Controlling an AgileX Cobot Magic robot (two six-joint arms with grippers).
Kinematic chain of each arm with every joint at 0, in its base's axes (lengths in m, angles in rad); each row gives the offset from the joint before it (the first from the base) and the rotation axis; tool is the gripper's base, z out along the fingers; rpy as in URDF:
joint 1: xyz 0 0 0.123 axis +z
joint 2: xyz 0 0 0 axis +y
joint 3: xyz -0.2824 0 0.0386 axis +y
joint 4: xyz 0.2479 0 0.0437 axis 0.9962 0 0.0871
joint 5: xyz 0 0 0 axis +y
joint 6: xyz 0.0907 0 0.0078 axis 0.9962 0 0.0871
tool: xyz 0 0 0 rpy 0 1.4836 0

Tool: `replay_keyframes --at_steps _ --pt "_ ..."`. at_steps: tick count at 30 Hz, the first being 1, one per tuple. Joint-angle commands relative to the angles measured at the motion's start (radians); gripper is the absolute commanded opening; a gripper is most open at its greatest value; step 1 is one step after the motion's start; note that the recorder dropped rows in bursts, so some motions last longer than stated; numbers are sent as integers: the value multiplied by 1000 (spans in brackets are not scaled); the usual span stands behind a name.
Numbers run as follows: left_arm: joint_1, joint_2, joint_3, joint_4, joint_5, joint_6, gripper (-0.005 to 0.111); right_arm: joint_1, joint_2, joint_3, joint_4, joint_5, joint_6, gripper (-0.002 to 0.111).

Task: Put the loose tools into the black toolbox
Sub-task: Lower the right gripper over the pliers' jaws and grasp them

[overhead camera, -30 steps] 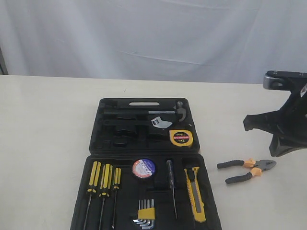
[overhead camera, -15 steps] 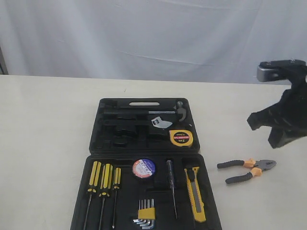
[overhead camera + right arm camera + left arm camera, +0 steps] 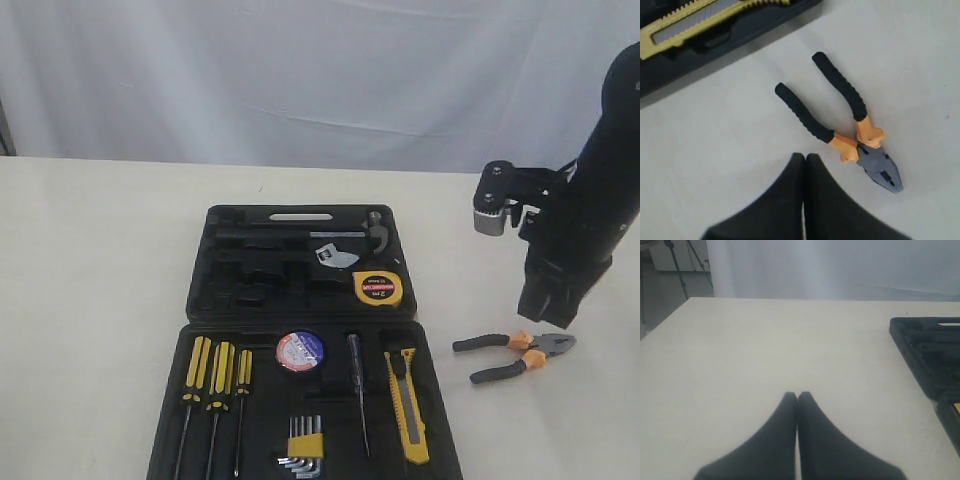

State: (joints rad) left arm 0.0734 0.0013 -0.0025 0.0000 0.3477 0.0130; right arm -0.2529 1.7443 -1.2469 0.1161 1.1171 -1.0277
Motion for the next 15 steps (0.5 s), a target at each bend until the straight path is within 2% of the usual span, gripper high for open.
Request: replay_keyframes --at_steps 1,6,15 --pt "-5 -1 3 0 -5 -6 0 -53 -1 -8 5 -17 -36 -1" --pt "-5 -1 3 0 -5 -6 0 -117 -1 -8 -21 8 -50 -1" --pt "-5 -1 3 0 -5 -6 0 -117 -1 -8 -41 104 -50 -1"
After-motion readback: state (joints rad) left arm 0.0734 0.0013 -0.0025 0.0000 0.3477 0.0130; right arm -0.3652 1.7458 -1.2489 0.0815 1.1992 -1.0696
